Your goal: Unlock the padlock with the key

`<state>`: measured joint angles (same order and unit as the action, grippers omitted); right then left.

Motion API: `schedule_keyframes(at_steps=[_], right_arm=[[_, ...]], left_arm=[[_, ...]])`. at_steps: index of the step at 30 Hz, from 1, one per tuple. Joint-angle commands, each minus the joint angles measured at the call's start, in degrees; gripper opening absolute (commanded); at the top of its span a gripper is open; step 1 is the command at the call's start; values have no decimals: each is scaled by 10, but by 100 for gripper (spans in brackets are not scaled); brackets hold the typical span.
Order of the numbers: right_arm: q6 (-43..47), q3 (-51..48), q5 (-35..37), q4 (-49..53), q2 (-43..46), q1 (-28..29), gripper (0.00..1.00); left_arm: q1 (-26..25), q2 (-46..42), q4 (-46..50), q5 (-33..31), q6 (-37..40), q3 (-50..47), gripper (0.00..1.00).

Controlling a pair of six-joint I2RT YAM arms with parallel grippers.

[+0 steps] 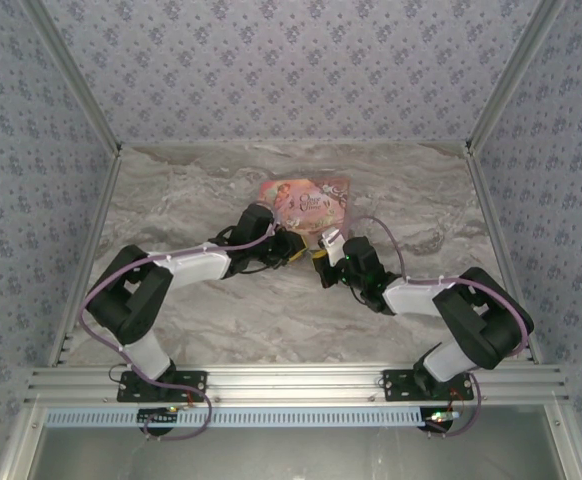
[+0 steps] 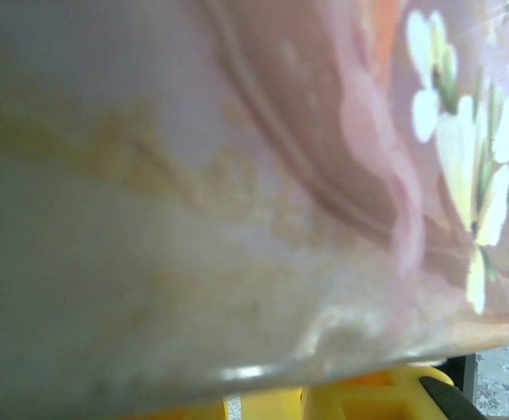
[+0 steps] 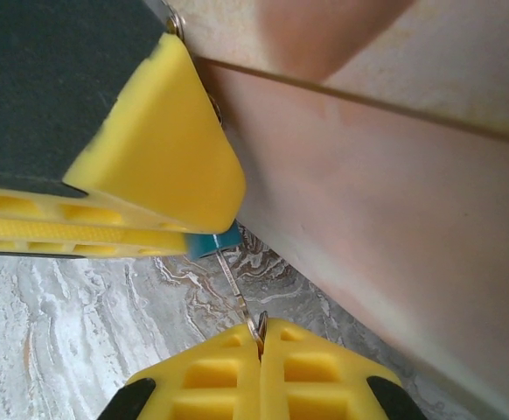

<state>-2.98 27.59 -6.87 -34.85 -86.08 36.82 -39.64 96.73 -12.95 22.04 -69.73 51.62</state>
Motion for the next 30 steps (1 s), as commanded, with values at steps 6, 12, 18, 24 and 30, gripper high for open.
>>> schedule_keyframes(at_steps=[6,12,18,24,30], right_arm=[[31,28,-9,-48,3,1,0],[-4,32,-61,-54,2,-8,0],[-53,40,-121,-45,0,-30,0],[-82,40,-161,-53,-7,-47,0],[-82,47,-153,-47,-13,-52,0]], left_arm=[[-17,-31,19,70,-5,21,8],[-17,-29,16,64,-6,20,8],[-17,-27,10,61,-4,18,8],[-16,-24,8,62,-3,19,8],[-16,-20,8,67,-1,19,8]])
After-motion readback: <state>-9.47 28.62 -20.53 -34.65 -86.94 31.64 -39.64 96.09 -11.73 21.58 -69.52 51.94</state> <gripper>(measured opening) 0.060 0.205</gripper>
